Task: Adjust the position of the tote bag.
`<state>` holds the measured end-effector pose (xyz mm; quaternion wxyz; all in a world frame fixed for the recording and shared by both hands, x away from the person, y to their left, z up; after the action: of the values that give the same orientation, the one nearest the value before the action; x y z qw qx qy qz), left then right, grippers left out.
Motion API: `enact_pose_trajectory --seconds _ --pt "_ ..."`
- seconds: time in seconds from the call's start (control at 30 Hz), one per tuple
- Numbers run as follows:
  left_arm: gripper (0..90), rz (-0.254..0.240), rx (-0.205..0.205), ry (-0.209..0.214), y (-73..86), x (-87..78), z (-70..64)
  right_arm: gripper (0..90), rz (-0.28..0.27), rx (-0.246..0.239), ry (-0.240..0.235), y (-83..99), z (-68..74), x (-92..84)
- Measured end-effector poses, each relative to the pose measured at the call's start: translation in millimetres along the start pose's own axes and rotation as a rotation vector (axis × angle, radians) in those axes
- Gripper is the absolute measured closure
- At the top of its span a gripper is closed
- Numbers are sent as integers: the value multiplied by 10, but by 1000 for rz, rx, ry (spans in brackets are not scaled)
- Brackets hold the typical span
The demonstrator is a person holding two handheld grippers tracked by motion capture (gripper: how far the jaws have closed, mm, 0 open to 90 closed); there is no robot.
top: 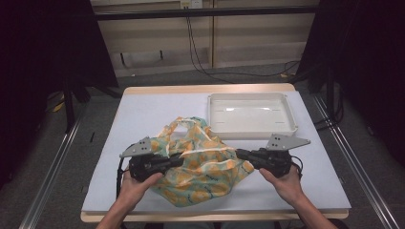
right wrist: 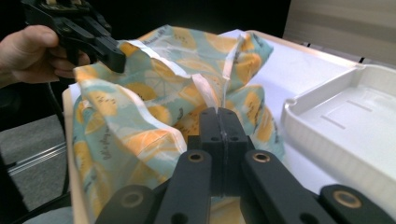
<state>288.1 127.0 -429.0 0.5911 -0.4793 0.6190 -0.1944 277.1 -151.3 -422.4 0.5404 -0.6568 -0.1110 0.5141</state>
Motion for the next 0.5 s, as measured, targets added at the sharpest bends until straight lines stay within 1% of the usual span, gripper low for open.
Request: enact_pose_trajectory --seconds 0.03,0.07,0.1,0.13,0.17,0.2,0.23,0.27,0.3,0.33,0.37,0.4,0.43,0.5 --pt "900 0 0 0 0 0 0 900 0 0 0 0 0 0" --pt "900 6 32 14 -5 14 -133 900 8 -6 -8 43 46 0" --pt "900 12 43 15 -8 39 -185 896 14 -12 -4 61 64 0" --pt "900 13 47 24 -10 74 -222 873 16 -15 -8 70 83 2" --pt "900 13 47 24 -10 74 -222 873 16 -15 -8 70 83 2" --pt "900 22 55 27 -5 114 -235 783 20 -31 -11 56 117 5" --pt "900 39 54 21 9 153 -234 783 20 -31 -11 56 117 5" --pt "900 61 47 30 47 227 -212 738 13 -41 -20 13 152 -5" --pt "900 61 47 30 47 227 -212 738 13 -41 -20 13 152 -5" --pt "900 74 31 31 85 279 -195 668 5 -45 -33 -27 190 -17" --pt "900 74 31 31 85 279 -195 668 5 -45 -33 -27 190 -17" --pt "900 84 28 39 106 323 -211 658 1 -46 -42 -59 219 -4" --pt "900 96 36 39 112 334 -218 645 7 -53 -46 -73 231 17" --pt "900 94 41 42 108 348 -231 611 14 -53 -45 -111 245 75"
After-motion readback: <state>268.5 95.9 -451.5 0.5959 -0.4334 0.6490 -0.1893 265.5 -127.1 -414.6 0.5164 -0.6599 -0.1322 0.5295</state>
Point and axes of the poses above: each handheld gripper's, and its own axes: x roughly forward along the jaws, y roughly out of its underside, z roughly to its left, the point moved 6 cm from there along x, roughly forward along the jaws, and after that the axes turned 13 degrees about z, right-handed, at the moved point
